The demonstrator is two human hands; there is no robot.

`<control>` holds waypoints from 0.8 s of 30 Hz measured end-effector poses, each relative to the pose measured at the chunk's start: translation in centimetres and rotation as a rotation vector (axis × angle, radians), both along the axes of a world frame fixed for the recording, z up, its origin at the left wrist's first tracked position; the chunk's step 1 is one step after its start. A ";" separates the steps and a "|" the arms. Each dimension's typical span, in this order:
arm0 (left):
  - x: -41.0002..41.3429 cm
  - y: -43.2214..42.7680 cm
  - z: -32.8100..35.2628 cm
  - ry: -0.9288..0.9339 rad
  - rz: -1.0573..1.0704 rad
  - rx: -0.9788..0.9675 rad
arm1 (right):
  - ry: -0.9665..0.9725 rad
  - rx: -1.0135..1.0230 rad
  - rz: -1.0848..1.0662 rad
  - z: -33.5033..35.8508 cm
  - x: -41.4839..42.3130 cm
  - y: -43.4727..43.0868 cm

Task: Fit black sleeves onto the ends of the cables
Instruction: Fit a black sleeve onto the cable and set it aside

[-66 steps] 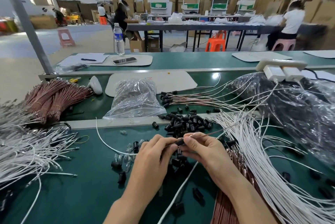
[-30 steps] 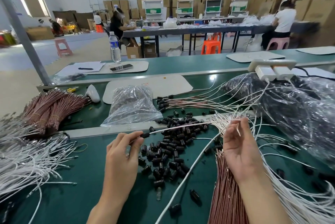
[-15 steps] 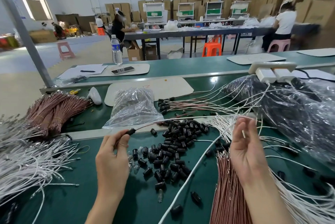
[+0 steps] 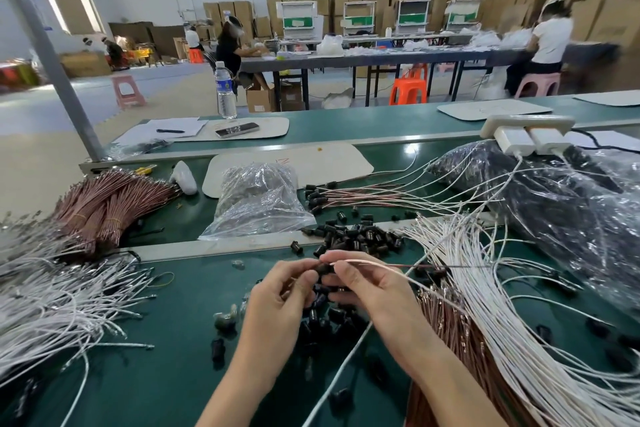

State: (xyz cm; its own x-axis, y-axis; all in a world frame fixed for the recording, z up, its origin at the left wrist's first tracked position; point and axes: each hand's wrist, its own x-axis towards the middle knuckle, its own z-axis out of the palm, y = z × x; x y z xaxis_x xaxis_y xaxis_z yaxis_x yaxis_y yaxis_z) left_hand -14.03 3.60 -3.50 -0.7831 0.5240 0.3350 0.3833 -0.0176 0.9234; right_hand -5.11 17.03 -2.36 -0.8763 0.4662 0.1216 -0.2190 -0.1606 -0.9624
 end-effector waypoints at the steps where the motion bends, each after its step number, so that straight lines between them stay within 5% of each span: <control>1: 0.1 0.1 -0.1 0.004 -0.001 -0.008 | -0.001 0.011 -0.035 -0.1 -0.1 -0.1; 10: 0.0 0.0 -1.2 0.022 0.051 -0.038 | 0.054 -0.091 -0.241 -0.1 0.3 0.9; 24: 0.1 0.1 -1.7 0.099 0.027 -0.054 | -0.027 -0.227 -0.063 -0.9 -0.2 0.4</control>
